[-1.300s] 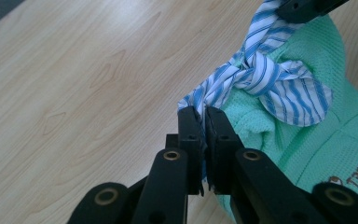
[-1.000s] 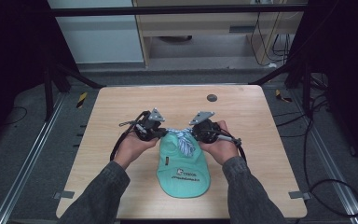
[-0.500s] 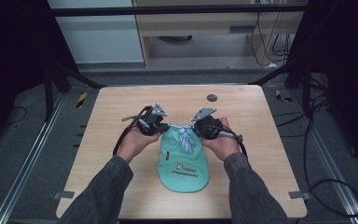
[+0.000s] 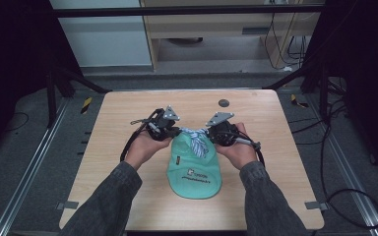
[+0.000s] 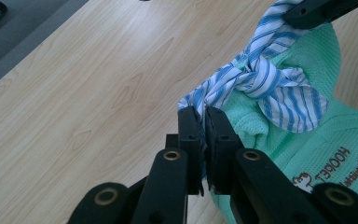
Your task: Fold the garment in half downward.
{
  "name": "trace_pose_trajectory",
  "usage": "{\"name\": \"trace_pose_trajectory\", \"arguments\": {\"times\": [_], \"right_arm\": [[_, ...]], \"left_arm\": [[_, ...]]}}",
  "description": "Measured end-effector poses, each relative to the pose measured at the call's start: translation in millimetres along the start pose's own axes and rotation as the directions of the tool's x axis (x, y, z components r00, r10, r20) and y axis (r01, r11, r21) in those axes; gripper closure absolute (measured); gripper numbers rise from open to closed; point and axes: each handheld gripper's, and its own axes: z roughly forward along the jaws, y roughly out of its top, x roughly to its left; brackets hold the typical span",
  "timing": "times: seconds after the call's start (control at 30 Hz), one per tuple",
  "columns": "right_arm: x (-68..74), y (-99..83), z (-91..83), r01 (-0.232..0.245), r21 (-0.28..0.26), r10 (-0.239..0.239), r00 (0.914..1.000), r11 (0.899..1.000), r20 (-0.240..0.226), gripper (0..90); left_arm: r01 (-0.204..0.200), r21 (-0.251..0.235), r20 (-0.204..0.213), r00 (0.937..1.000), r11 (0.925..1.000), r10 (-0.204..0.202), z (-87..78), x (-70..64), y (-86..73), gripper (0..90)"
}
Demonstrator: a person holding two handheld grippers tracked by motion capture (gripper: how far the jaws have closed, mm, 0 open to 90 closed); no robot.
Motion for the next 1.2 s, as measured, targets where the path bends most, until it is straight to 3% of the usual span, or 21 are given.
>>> {"name": "trace_pose_trajectory", "arguments": {"times": [0.77,1.07,1.2], "right_arm": [[-10.7,14.9,11.2,-0.003,0.002,0.003,0.9999,1.000,0.014,83.0],[-1.0,9.4,7.8,0.035,-0.004,-0.035,0.9991,0.999,0.022,82.8],[-1.6,8.6,8.3,0.034,-0.003,-0.034,0.9993,0.999,0.018,82.6]], "left_arm": [[0.012,-0.013,-0.043,0.9990,0.9998,-0.013,-1.1,13.3,8.4,86.1],[-0.027,-0.011,-0.051,0.9983,0.9996,0.027,-2.0,3.9,-1.0,85.9],[-0.016,-0.014,-0.048,0.9987,0.9998,0.015,1.2,7.6,0.3,85.9]]}}
